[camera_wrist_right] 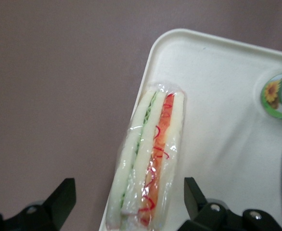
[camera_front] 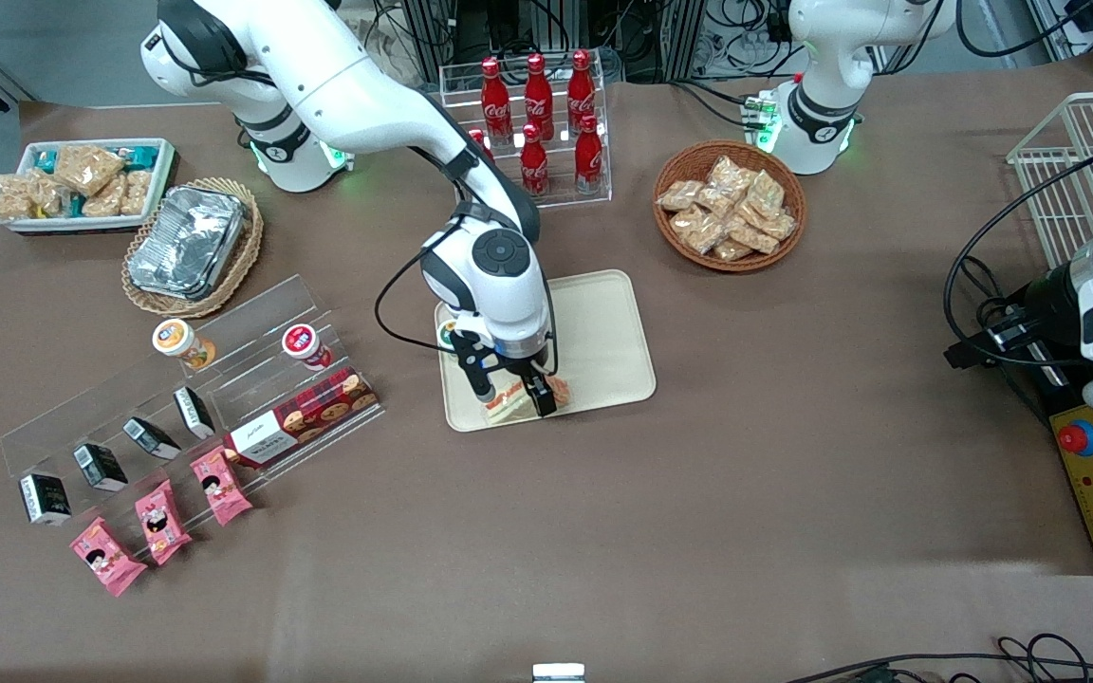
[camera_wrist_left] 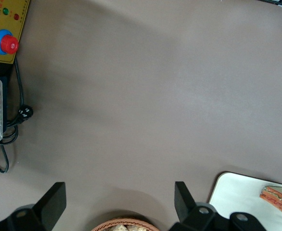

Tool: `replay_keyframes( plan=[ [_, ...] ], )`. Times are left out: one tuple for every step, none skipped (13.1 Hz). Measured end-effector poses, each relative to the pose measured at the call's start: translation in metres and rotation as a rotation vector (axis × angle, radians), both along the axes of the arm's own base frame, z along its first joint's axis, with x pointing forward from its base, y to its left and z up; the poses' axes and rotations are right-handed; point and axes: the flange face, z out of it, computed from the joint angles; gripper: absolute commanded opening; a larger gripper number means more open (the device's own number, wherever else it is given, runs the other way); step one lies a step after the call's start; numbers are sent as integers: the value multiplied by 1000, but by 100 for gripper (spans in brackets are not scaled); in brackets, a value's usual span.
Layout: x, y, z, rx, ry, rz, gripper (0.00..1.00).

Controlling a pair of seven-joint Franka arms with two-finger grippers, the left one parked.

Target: Place sandwich on tray

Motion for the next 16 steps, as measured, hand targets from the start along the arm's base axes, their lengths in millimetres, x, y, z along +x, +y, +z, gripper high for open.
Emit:
replay_keyframes(
  plan=[
    [0, -1, 15, -5, 4, 10, 100],
    [0, -2, 33, -13, 9, 30, 100],
    [-1, -5, 54, -26, 16, 63, 100],
    [-2, -10, 76, -40, 23, 107, 100],
    [-4, -15, 100, -52, 28, 155, 100],
    [-6, -22, 127, -61, 27, 205, 100],
    [-8, -31, 153, -69, 24, 253, 100],
    [-8, -43, 177, -78, 21, 304, 100],
    [-8, -56, 198, -87, 21, 357, 100],
    [-8, -70, 215, -93, 23, 408, 100],
    [-8, -86, 228, -102, 24, 461, 100],
    [-7, -102, 236, -112, 23, 520, 100],
    [-6, -121, 243, -127, 22, 587, 100],
    [-3, -142, 249, -143, 28, 651, 100],
    [-1, -164, 255, -159, 44, 706, 100],
    [2, -186, 261, -174, 64, 754, 100]
  ],
)
